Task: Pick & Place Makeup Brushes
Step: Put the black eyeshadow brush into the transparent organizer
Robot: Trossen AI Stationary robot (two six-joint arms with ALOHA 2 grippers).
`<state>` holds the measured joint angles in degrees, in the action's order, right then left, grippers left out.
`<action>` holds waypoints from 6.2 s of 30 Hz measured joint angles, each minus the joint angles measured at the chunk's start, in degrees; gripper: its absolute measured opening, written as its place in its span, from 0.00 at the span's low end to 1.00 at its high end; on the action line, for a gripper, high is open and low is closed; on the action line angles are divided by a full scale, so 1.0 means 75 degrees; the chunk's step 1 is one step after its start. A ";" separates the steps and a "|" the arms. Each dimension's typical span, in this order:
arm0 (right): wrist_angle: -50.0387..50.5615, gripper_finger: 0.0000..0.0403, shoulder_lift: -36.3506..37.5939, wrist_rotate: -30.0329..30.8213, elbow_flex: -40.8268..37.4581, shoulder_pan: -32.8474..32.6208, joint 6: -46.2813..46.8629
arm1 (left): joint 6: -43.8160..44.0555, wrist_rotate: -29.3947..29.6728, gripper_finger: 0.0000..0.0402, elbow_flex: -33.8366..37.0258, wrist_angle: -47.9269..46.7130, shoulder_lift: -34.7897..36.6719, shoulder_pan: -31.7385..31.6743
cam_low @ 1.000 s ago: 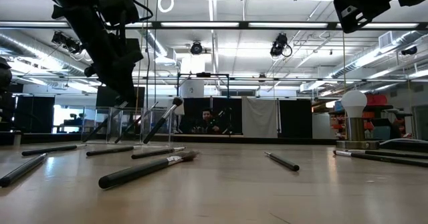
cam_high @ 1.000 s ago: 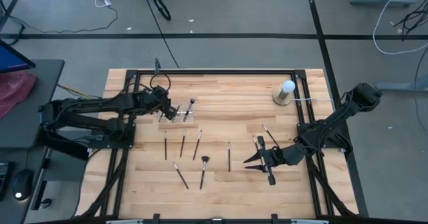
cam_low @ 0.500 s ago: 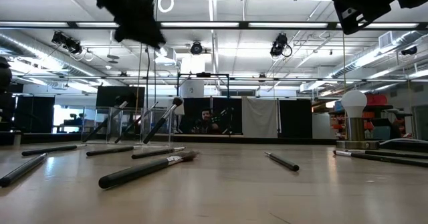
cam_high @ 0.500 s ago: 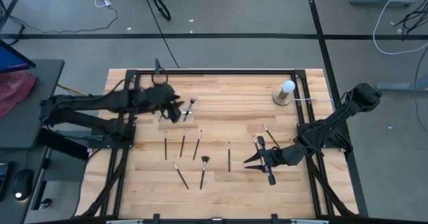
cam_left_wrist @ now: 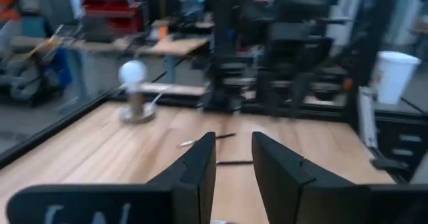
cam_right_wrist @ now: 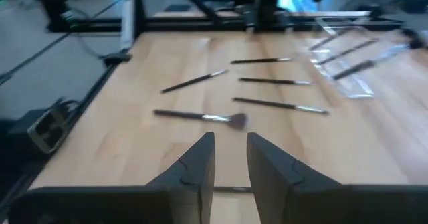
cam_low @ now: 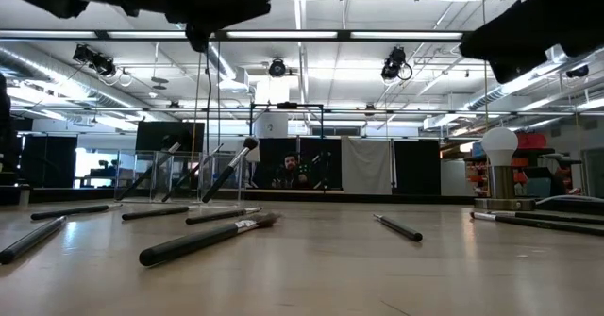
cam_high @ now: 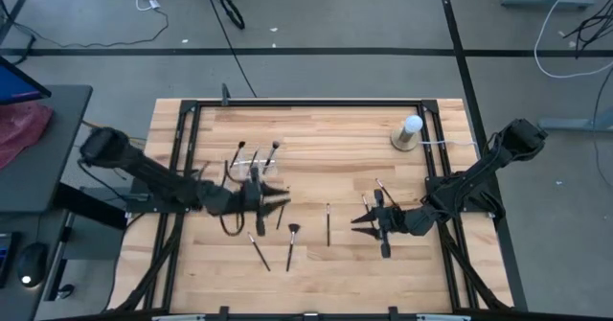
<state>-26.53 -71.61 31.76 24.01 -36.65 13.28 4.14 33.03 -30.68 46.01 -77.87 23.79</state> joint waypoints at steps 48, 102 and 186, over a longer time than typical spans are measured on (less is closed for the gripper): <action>-0.0293 0.22 0.0000 0.0108 -0.0228 0.0137 -0.0434 | 0.9396 0.3028 0.35 -0.2944 -0.7856 -0.4014 0.0804; -0.0288 0.22 0.0003 0.0106 -0.0228 0.0137 -0.0440 | 0.8371 0.2001 0.23 -0.1867 -0.6887 -0.4126 0.0529; -0.6288 0.02 -0.3025 -0.0789 -0.0216 0.1944 -0.0640 | 0.1217 0.0736 0.37 -0.3266 -0.2063 -0.3643 -0.0582</action>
<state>-73.69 -94.30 25.85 22.39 -22.06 8.48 13.27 38.55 -55.18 30.53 -105.19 19.42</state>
